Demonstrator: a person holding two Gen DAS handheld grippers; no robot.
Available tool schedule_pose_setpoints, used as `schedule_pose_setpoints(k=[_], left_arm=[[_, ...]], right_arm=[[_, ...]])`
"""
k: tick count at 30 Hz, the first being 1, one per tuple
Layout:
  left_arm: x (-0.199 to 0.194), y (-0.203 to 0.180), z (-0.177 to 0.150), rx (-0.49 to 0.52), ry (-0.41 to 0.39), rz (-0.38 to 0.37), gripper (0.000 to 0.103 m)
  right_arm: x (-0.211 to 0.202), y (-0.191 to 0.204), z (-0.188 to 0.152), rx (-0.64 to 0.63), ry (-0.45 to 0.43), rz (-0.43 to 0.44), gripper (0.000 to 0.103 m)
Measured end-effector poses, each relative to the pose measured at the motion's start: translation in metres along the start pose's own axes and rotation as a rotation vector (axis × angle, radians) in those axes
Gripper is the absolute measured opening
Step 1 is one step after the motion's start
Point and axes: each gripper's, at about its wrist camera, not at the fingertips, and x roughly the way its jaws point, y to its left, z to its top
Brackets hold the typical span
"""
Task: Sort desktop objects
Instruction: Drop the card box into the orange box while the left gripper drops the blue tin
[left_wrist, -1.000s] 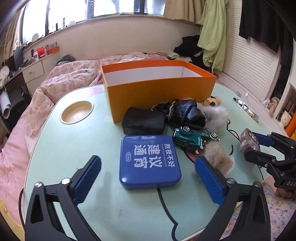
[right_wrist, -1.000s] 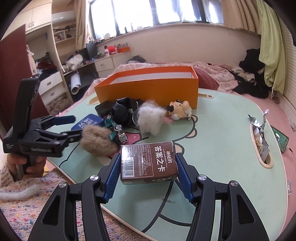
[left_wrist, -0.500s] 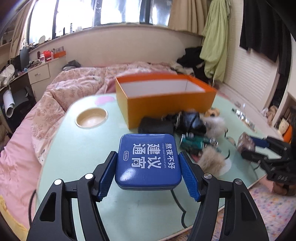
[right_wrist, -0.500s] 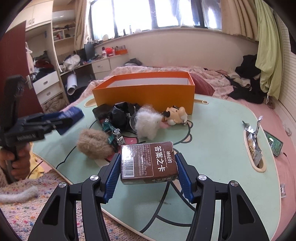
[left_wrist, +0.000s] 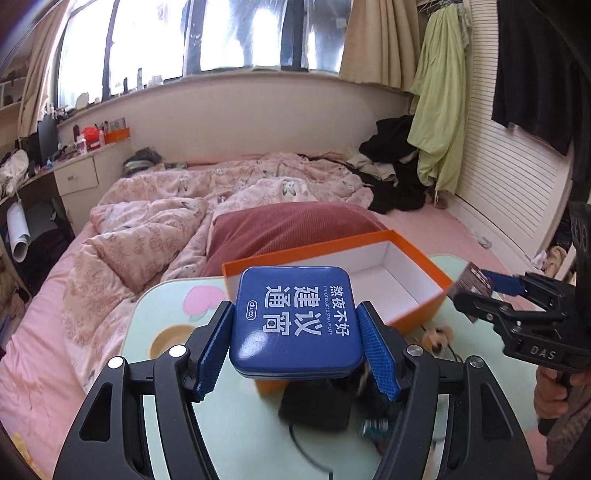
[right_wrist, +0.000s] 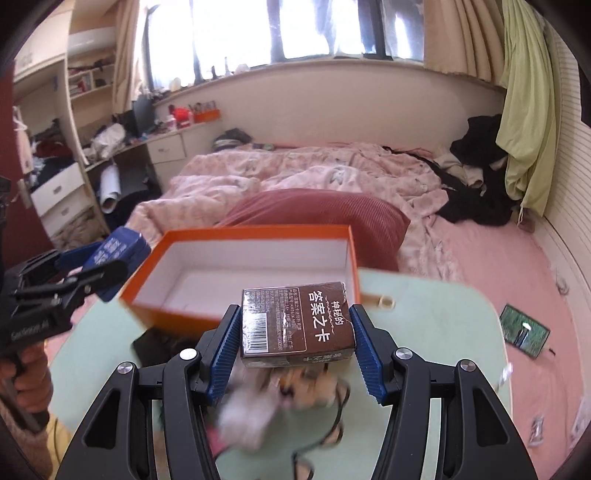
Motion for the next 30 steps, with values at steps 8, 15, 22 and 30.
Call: schedule_pose_setpoints(k=[8, 15, 22, 30], left_arm=[[0.067, -0.001, 0.030, -0.007, 0.068, 0.045, 0.067], [0.072, 0.005, 0.017, -0.044, 0.103, 0.030, 0.079], [0.095, 0.021, 0.014, -0.016, 0.143, 0.108, 0.082], [0.078, 0.034, 0.003, -0.087, 0.115, 0.057, 0.082]], right_arm=[[0.077, 0.008, 0.029, -0.066, 0.100, -0.090, 0.060], [0.074, -0.007, 0.019, 0.012, 0.115, -0.033, 0.077], [0.056, 0.002, 0.003, 0.001, 0.131, -0.069, 0.078], [0.058, 0.000, 0.002, -0.041, 0.082, -0.072, 0.079]])
